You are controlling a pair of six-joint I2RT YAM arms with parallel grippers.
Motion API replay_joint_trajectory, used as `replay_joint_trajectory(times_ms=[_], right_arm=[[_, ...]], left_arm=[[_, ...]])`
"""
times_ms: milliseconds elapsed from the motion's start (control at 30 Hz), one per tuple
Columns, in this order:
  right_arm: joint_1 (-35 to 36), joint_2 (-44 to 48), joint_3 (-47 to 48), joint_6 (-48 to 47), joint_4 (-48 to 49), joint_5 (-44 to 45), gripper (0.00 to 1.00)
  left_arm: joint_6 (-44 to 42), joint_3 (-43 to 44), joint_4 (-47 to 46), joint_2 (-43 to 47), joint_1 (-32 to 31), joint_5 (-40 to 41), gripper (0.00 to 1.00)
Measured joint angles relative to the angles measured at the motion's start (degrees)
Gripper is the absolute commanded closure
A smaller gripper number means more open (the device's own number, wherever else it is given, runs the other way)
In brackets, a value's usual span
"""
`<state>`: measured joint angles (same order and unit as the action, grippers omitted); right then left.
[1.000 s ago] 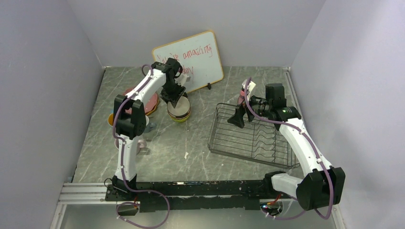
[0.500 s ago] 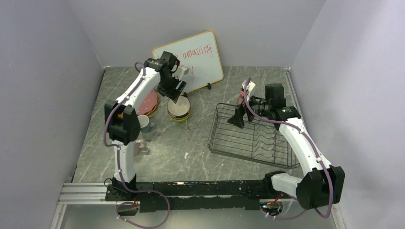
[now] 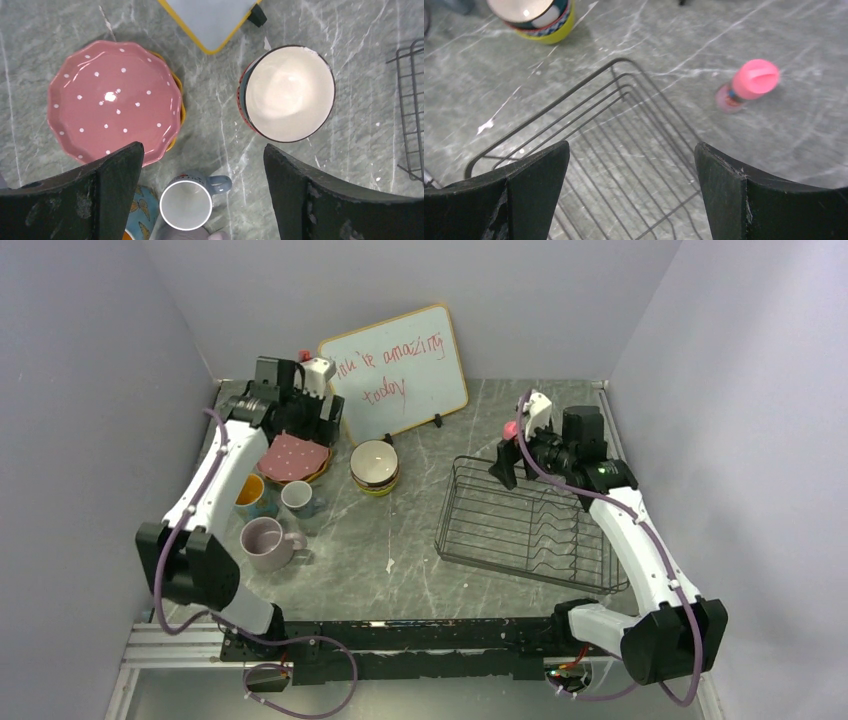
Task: Unload the mixed dishes from the dish rack
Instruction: Reset both arms
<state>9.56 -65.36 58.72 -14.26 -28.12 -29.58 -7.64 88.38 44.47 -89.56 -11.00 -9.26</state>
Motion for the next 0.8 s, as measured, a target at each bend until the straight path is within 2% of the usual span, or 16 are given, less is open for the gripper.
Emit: replay_joint_trajectory(times_ms=[200,367,467,633,800], right_arm=[[0.0,-0.1,6.8,1.9,-0.3,8.5,0.01],[0.0,-0.1,7.4,5.1,1.9,13.1,0.01],[0.0,1.5,4.9,6.8,5.7,15.6,0.01],[0.0,9.5,-3.7,7.2,11.6,18.1,0.01],[-0.3,14.6,-5.0,6.5,14.0,18.6,0.01]], left_arm=[[2.6,-9.4,-9.5,9.7,3.8,-2.1,0.06],[6.6,-14.6,-14.9,14.2,8.9,-5.9,0.06],[9.6,-17.5,-17.3,16.0,11.1,-7.7,0.06],[13.4,-23.2,-21.2,21.4,13.3,-7.7,0.06],[14.8,-25.7,-23.2,28.8,14.4,-7.0,0.06]])
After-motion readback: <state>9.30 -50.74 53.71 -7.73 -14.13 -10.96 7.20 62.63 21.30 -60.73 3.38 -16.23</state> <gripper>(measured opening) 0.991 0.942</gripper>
